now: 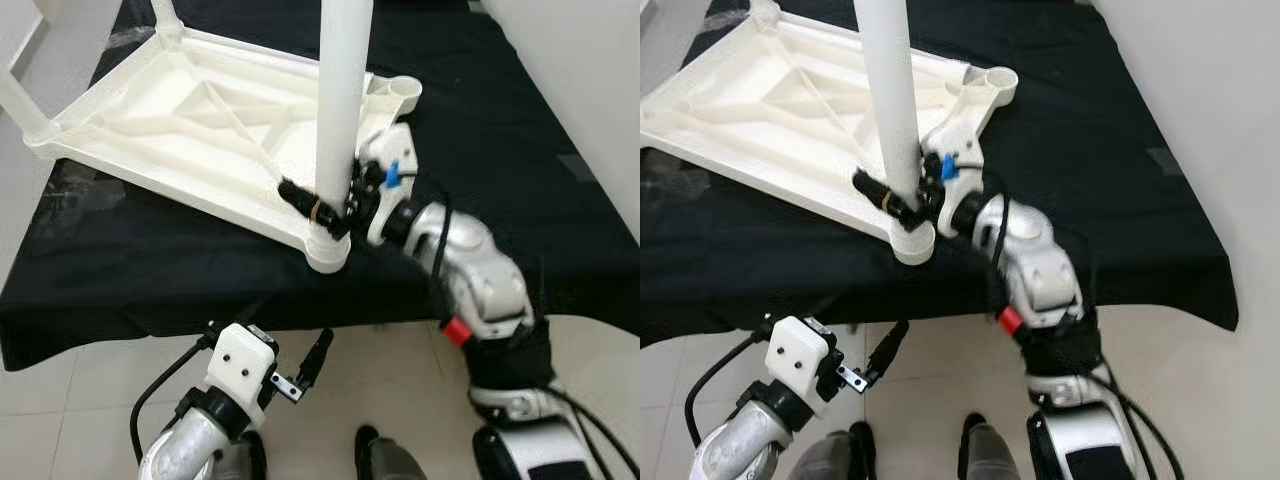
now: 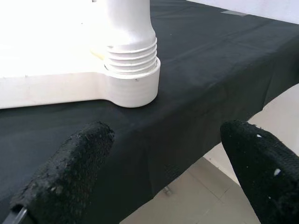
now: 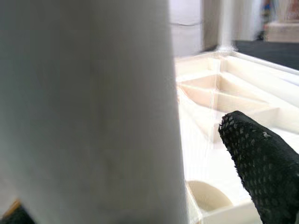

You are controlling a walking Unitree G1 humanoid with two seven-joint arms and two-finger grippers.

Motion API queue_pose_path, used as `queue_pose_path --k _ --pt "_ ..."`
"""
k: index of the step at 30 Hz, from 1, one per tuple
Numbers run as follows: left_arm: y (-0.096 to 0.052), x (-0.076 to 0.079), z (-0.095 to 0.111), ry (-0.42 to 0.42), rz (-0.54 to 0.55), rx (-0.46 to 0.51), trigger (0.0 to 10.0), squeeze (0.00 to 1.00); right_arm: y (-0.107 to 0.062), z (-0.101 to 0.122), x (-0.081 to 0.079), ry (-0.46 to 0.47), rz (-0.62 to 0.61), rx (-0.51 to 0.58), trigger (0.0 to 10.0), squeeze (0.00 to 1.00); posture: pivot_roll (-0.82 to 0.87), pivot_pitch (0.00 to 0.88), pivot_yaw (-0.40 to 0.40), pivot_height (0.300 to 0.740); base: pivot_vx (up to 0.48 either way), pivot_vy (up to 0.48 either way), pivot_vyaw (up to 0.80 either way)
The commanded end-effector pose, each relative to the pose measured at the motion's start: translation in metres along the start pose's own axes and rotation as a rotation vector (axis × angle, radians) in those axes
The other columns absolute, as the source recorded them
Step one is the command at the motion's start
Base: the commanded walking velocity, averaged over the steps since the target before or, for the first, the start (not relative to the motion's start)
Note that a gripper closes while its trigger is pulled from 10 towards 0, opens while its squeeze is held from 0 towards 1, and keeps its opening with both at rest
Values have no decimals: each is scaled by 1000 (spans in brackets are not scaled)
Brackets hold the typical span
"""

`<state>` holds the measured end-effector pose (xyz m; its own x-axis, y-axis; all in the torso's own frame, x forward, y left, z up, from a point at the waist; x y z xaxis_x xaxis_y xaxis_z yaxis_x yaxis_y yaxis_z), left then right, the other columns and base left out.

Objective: Building children table

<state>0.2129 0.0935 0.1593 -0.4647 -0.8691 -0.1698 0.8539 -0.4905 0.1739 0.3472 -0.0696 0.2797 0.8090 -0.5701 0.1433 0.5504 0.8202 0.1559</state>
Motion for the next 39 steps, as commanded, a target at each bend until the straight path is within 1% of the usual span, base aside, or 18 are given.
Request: queue_pose_path --k 1,2,4,10,11,13,14,24,27,29,30,31,32,33,34,35,36,39 --pt "-3 3 -6 -9 -3 -26 10000 0 0 10 -1 -25 124 37 10000 0 42 301 -15 740 0 0 0" --pt "-3 3 -6 -9 -3 -25 10000 0 -1 14 -3 -44 210 33 10000 0 46 300 -17 740 0 0 0" --pt "-3 3 -6 -9 -3 -25 10000 0 -1 14 -3 -44 210 33 10000 0 46 300 -17 740 0 0 0" --pt "-4 3 -5 -8 0 -26 10000 0 -6 20 -8 -72 397 12 10000 0 48 302 -16 740 0 0 0" --pt "-4 3 -5 -8 0 -26 10000 0 -6 22 -7 -73 428 17 2235 0 47 304 -14 740 0 0 0" --pt "-4 3 -5 -8 0 -26 10000 0 -6 22 -7 -73 428 17 2235 0 47 304 -14 740 0 0 0" --pt "-4 3 -5 -9 -1 -26 10000 0 -7 22 -5 -71 449 19 0 0 47 306 -14 740 0 0 0" --pt "-4 4 -5 -16 -6 -24 10000 0 -13 18 2 -65 490 7 0 0 32 316 -11 740 0 0 0" --pt "-4 4 -4 -18 -6 -23 10000 0 -11 9 2 -71 422 -15 0 0 26 322 -10 740 0 0 0" --pt "-5 4 -4 -19 -6 -23 10000 0 -5 -13 3 -26 231 -86 0 0 24 323 -17 740 0 0 0" --pt "-5 4 -4 -19 -6 -23 10000 0 -5 -13 3 -26 231 -86 0 0 24 323 -17 740 0 0 0" --pt "-5 4 -4 -19 -5 -24 10000 0 -2 -25 5 -3 103 -133 0 0 24 325 -18 740 0 0 0" --pt "-6 3 -4 -20 -4 -24 10000 0 -10 -48 30 7 -333 -230 0 0 12 334 -12 740 0 0 0" --pt "-6 2 -3 -20 -3 -25 10000 0 -28 -66 38 16 -596 -283 0 0 11 336 -10 740 0 0 0" --pt "-6 2 -3 -20 -2 -25 10000 0 -43 -77 42 18 -756 -316 0 0 11 336 -10 740 0 0 0" --pt "-6 2 -3 -20 -2 -25 10000 0 -43 -77 42 18 -756 -316 0 0 11 336 -10 740 0 0 0" --pt "-5 1 -3 -21 -2 -25 10000 0 -48 -89 31 47 -764 -336 0 0 27 340 2 740 0 0 0" --pt "-4 2 -3 -22 -7 -26 10000 0 -39 -93 11 84 -647 -333 0 0 11 337 7 740 0 0 0"
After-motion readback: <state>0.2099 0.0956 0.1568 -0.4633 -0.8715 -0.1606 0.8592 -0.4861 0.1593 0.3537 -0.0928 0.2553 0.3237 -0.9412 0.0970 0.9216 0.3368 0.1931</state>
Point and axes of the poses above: a point about 5 cm out from each wrist's last joint towards the gripper, its own y axis pointing out of the wrist towards the gripper, its own z axis along the axis of the wrist's last joint, x = y × z, the point moved 2 cm from there along y, pointing out of the wrist towards the gripper, and after that the axes turned 1 degree about y, right-handed, at the moved point
